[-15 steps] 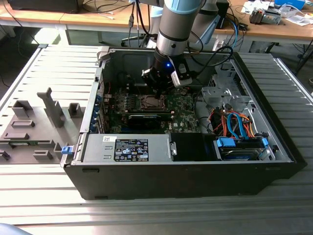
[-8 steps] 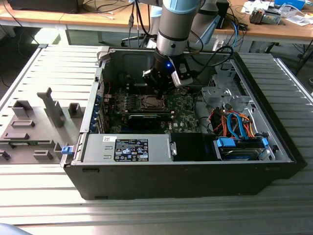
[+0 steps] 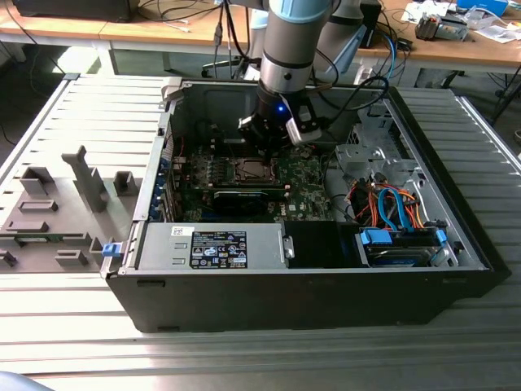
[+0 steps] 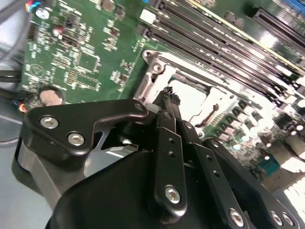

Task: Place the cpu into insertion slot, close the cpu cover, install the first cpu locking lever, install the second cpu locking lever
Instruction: 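Install the first cpu locking lever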

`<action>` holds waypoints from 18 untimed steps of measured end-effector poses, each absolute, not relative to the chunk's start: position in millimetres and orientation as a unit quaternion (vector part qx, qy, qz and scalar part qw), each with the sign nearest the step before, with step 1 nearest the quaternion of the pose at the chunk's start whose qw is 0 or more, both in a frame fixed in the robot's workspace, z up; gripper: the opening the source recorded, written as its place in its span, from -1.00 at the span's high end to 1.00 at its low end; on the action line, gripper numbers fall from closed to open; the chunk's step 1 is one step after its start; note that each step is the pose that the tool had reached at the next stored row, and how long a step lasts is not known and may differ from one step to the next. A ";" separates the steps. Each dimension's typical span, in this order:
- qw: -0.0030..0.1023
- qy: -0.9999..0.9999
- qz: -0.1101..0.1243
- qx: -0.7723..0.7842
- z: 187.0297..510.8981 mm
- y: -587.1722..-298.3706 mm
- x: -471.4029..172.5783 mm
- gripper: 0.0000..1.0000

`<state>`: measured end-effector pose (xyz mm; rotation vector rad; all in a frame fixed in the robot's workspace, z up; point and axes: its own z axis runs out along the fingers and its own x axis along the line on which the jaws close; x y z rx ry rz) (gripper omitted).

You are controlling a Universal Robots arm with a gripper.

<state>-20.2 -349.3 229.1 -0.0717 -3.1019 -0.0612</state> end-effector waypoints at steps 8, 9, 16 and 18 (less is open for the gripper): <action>0.005 -1.000 -0.008 -0.023 229.0 -349.4 -20.3 0.79; 0.005 -1.000 0.004 -0.023 228.9 -349.4 -20.3 0.79; 0.005 -1.000 0.008 -0.023 228.9 -349.4 -20.2 0.79; 0.005 -1.000 0.008 -0.023 228.9 -349.4 -20.2 0.79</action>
